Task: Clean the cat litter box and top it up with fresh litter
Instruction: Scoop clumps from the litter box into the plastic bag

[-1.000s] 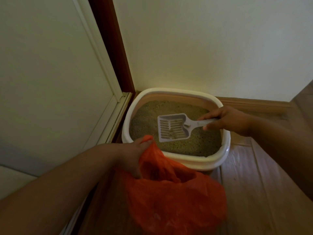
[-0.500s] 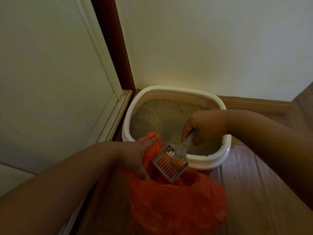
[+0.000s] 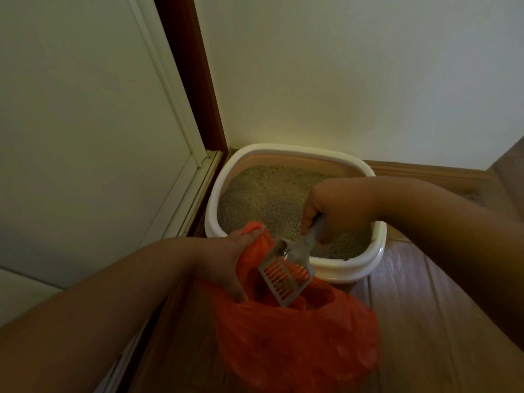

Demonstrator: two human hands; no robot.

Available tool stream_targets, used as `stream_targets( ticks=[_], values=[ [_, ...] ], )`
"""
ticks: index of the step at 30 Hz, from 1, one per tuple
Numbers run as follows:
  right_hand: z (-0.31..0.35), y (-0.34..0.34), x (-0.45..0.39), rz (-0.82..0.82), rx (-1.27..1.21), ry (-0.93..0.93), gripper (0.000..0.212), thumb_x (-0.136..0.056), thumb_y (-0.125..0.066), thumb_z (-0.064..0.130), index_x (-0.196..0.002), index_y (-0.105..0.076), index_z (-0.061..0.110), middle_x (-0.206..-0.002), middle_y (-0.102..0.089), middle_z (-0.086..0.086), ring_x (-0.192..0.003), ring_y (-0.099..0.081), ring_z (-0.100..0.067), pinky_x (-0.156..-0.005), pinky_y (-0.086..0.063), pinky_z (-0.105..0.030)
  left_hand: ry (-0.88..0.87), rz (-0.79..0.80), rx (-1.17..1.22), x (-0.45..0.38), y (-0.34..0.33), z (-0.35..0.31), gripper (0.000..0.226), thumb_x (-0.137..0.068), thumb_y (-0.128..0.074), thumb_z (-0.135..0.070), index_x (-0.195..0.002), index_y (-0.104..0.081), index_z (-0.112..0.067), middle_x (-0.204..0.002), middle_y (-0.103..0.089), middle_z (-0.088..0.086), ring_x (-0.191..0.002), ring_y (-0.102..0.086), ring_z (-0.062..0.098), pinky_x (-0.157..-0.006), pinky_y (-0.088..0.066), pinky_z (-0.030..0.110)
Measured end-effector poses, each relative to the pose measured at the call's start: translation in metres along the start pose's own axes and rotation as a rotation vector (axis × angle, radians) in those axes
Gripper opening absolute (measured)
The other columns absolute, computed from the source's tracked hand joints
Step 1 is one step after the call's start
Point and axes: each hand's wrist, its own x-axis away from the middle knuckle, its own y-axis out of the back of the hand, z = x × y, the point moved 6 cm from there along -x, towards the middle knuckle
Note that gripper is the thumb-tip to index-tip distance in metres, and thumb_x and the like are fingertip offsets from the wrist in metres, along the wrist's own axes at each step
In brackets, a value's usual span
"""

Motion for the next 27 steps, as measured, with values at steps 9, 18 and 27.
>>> stream_targets(
  ticks=[9, 18, 27],
  values=[
    [0.015, -0.007, 0.000, 0.045, 0.134, 0.060, 0.025, -0.087, -0.072, 0.025, -0.112, -0.074, 0.027, -0.099, -0.073, 0.011, -0.089, -0.067, -0.007, -0.084, -0.058, -0.030, -0.012, -0.018, -0.011, 0.000, 0.001, -0.005, 0.144, -0.071, -0.091, -0.035, -0.151, 0.029, -0.044, -0.164, 0.028, -0.012, -0.155, -0.007, 0.023, -0.116, -0.038, 0.037],
    [0.020, -0.015, 0.001, 0.087, 0.195, 0.072, 0.031, -0.089, -0.070, 0.020, -0.119, -0.073, 0.029, -0.105, -0.073, 0.012, -0.092, -0.066, -0.007, -0.086, -0.057, -0.033, -0.010, -0.017, -0.014, 0.002, 0.002, -0.007, 0.145, -0.070, -0.092, -0.037, -0.151, 0.028, -0.046, -0.165, 0.026, -0.012, -0.155, -0.010, 0.022, -0.116, -0.038, 0.037],
    [0.004, 0.004, 0.015, 0.047, 0.070, -0.012, 0.031, -0.088, -0.073, 0.024, -0.118, -0.073, 0.033, -0.107, -0.070, 0.019, -0.094, -0.061, 0.000, -0.086, -0.049, -0.022, -0.022, -0.010, 0.009, 0.004, 0.002, -0.008, 0.145, -0.069, -0.092, -0.038, -0.153, 0.026, -0.043, -0.166, 0.023, -0.013, -0.155, -0.007, 0.022, -0.117, -0.031, 0.038]
  ],
)
